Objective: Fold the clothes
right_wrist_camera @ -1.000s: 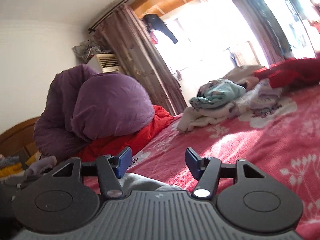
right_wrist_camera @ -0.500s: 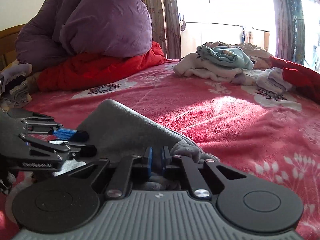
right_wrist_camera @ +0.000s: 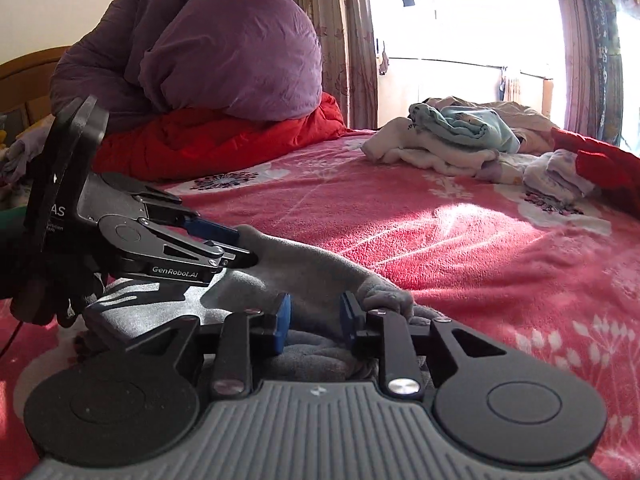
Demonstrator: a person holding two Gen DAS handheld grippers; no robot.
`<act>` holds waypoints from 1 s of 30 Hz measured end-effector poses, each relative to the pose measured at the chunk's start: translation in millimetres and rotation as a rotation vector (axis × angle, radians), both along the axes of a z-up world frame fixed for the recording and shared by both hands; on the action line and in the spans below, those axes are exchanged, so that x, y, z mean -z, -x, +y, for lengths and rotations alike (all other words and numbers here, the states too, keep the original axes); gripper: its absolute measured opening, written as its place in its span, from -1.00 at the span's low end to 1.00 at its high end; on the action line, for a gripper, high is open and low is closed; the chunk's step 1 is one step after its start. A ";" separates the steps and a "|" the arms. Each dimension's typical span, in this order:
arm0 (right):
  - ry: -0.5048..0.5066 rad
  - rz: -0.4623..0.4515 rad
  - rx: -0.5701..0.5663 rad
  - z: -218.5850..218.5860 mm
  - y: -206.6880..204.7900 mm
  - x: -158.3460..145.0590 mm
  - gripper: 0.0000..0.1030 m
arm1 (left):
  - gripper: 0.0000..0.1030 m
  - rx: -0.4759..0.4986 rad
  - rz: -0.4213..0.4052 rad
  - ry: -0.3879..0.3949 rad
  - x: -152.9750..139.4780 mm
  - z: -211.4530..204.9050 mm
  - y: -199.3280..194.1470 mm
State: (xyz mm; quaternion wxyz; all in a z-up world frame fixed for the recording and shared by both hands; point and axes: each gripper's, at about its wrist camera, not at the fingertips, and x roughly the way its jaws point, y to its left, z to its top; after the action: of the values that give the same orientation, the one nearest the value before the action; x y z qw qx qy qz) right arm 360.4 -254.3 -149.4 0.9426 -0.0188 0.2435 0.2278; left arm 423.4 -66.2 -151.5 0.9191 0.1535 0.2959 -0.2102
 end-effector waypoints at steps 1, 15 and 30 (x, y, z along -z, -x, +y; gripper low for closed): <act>0.005 0.001 0.001 0.6 -0.9 1.1 -0.49 | -0.39 -0.001 -0.004 0.009 -1.6 2.6 2.1; 0.040 -0.069 -0.023 11.2 21.5 -13.3 0.04 | -0.36 -0.008 -0.005 0.031 -25.1 24.5 94.5; -0.087 -0.081 -0.018 -8.3 38.5 -15.2 0.27 | 0.20 -0.266 0.077 0.547 -42.1 93.7 98.8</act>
State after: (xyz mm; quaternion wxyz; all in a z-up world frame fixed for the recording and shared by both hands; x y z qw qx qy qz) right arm 321.9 -262.6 -134.2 0.9496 0.0106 0.1947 0.2455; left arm 324.7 27.6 -109.4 0.9338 -0.1480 0.2805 -0.1657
